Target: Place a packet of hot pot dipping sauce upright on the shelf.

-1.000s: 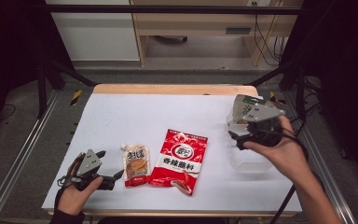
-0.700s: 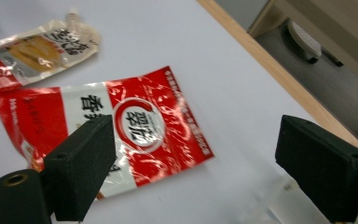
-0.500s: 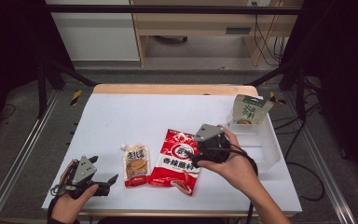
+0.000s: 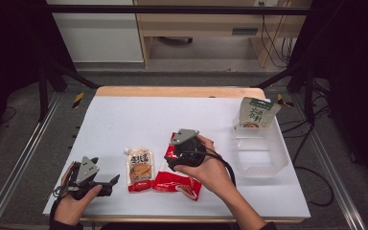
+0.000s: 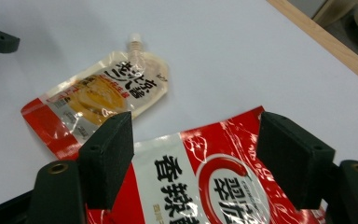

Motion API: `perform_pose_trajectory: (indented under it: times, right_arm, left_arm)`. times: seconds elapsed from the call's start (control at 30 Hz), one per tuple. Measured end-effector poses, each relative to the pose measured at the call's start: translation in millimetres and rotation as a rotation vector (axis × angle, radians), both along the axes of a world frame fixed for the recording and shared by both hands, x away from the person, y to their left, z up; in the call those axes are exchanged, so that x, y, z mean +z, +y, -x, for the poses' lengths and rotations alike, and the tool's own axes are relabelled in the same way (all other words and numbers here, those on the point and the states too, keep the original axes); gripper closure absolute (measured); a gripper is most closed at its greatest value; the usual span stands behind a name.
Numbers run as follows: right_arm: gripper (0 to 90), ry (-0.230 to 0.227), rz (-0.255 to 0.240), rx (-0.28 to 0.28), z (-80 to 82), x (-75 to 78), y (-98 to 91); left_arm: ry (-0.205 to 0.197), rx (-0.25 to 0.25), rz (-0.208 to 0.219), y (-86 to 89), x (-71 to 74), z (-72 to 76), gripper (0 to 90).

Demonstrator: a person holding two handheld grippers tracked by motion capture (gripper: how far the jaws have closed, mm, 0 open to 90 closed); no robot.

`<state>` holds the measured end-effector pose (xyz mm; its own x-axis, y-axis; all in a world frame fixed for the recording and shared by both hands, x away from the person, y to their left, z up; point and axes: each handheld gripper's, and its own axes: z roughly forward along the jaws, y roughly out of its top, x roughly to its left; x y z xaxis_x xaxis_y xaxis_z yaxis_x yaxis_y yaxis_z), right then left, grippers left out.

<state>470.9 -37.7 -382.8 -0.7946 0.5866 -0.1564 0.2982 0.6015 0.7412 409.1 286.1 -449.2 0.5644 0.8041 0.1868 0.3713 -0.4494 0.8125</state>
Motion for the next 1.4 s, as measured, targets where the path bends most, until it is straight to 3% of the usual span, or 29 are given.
perform_pose_trajectory:
  times: [0.17,0.4,0.57,1.03,1.4]
  right_arm:
    - [36.1,0.014,0.003,0.026,-3.3,-3.8,16.2]
    - [49.3,0.059,0.029,0.045,-14.3,-22.6,36.7]
    - [56.1,0.107,0.001,0.04,-27.4,-35.9,51.1]
    - [58.2,0.177,-0.043,-0.008,-60.0,-72.5,79.3]
    - [56.4,0.232,-0.077,-0.032,-72.2,-84.6,85.6]
  left_arm:
    - [0.003,-0.018,-0.018,-7.1,-0.5,0.1,4.4]
    - [0.005,-0.011,-0.02,-7.8,-0.2,0.8,4.5]
    - [0.007,-0.005,-0.018,-6.0,0.2,0.9,4.7]
    - [0.01,-0.006,-0.018,-5.7,-0.3,0.4,5.1]
    - [0.009,-0.01,-0.018,-6.6,-0.6,0.4,5.1]
